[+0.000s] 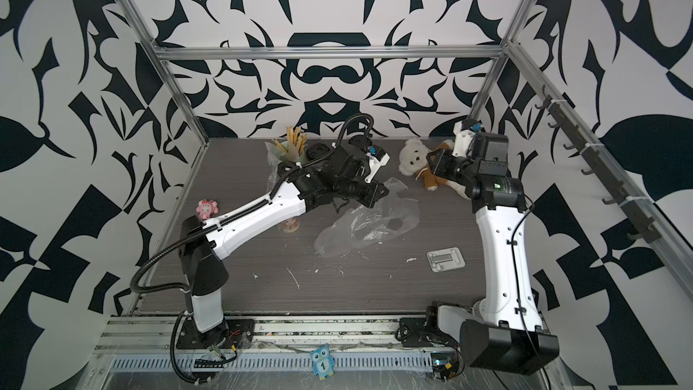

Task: Pack milk tea into plastic carrier bags
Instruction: Pick up the plastic carrier bag from the center of the board, then pick up the milk tea cup at the center of the board.

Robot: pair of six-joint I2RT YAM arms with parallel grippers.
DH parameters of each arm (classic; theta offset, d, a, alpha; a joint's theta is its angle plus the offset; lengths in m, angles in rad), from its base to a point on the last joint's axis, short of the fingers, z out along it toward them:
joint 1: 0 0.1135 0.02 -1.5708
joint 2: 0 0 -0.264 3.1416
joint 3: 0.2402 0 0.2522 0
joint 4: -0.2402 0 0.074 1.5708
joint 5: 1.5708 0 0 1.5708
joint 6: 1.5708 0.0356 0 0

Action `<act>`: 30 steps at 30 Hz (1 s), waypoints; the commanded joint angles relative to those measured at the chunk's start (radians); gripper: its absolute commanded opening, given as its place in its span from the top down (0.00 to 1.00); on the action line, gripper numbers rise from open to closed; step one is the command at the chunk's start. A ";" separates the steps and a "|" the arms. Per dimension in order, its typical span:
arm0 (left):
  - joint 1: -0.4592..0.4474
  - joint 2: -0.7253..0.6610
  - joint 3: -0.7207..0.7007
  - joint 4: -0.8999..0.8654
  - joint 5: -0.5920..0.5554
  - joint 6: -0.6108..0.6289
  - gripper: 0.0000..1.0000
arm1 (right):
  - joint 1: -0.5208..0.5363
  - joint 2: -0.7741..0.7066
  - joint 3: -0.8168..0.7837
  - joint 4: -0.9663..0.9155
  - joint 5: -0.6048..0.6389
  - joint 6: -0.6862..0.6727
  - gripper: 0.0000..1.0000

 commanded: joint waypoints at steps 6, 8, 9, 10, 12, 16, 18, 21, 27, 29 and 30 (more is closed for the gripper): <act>0.012 -0.160 -0.197 0.048 0.030 -0.040 1.00 | 0.186 0.214 0.230 -0.092 0.118 -0.065 0.57; 0.013 -0.206 -0.246 0.052 0.011 -0.028 1.00 | 0.244 0.283 0.301 -0.121 0.146 -0.076 0.52; 0.012 -0.225 -0.264 0.051 -0.001 -0.022 1.00 | 0.266 0.317 0.338 -0.136 0.159 -0.083 0.50; 0.012 -0.245 -0.286 0.050 -0.012 -0.014 1.00 | 0.290 0.357 0.380 -0.159 0.176 -0.093 0.48; 0.012 -0.285 -0.327 0.050 -0.026 0.000 1.00 | 0.331 0.441 0.476 -0.209 0.209 -0.112 0.44; 0.012 -0.366 -0.408 0.038 -0.081 0.033 1.00 | 0.404 0.659 0.765 -0.376 0.285 -0.158 0.35; 0.012 -0.400 -0.436 0.021 -0.121 0.056 1.00 | 0.427 0.771 0.934 -0.469 0.322 -0.179 0.31; 0.010 -0.445 -0.472 0.010 -0.162 0.095 1.00 | 0.448 0.954 1.235 -0.601 0.370 -0.191 0.24; 0.004 -0.505 -0.557 0.021 -0.236 0.161 1.00 | 0.458 1.036 1.257 -0.533 0.385 -0.181 0.16; 0.004 -0.515 -0.584 0.030 -0.260 0.170 1.00 | 0.462 1.009 1.174 -0.463 0.394 -0.178 0.15; 0.004 -0.517 -0.592 0.033 -0.262 0.175 1.00 | 0.464 1.007 1.160 -0.447 0.404 -0.176 0.14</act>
